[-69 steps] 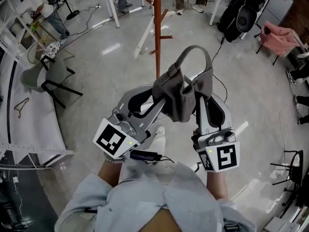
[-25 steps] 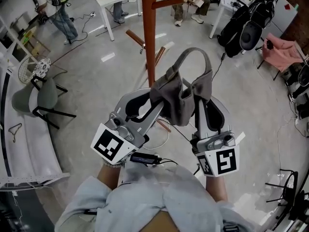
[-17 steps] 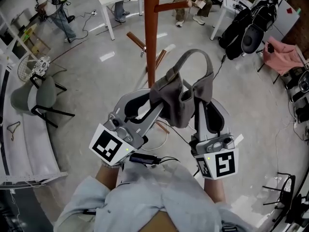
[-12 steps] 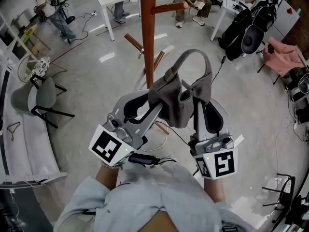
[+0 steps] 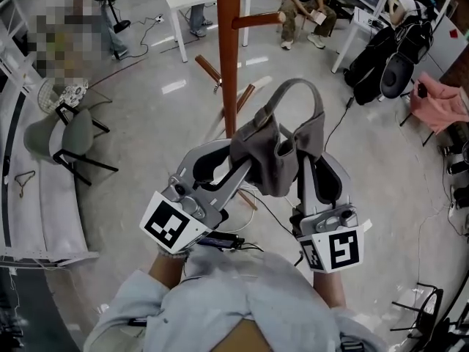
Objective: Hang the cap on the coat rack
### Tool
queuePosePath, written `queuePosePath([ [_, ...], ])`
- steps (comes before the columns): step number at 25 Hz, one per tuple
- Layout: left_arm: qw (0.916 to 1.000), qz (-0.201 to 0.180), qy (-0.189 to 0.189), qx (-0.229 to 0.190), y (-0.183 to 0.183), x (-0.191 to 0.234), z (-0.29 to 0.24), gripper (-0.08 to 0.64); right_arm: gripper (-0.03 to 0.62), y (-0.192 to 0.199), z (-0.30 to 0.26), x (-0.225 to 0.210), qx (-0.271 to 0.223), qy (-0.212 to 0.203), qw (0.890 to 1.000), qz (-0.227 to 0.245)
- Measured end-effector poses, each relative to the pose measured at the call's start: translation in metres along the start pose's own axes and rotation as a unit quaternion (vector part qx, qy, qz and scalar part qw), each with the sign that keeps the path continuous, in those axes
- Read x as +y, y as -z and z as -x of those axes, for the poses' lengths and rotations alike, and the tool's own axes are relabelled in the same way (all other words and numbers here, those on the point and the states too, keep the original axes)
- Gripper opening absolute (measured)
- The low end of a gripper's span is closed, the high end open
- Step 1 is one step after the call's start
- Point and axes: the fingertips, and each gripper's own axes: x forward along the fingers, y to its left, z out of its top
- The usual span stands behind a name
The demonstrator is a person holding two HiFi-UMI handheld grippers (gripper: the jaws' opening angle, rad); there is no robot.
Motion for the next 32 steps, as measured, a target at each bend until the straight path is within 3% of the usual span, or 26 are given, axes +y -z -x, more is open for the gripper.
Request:
queuePosePath([
  [13, 0.9992, -0.022, -0.035, -0.001, -0.007, 0.001, -0.011, 0.091, 0.043, -0.009, -0.011, -0.013, -0.015, -0.035, 0.999, 0.007],
  [32, 0.9966, -0.022, -0.079, 0.006, -0.030, 0.039, -0.037, 0.091, 0.043, -0.032, -0.063, -0.027, -0.019, -0.062, 0.998, 0.016],
])
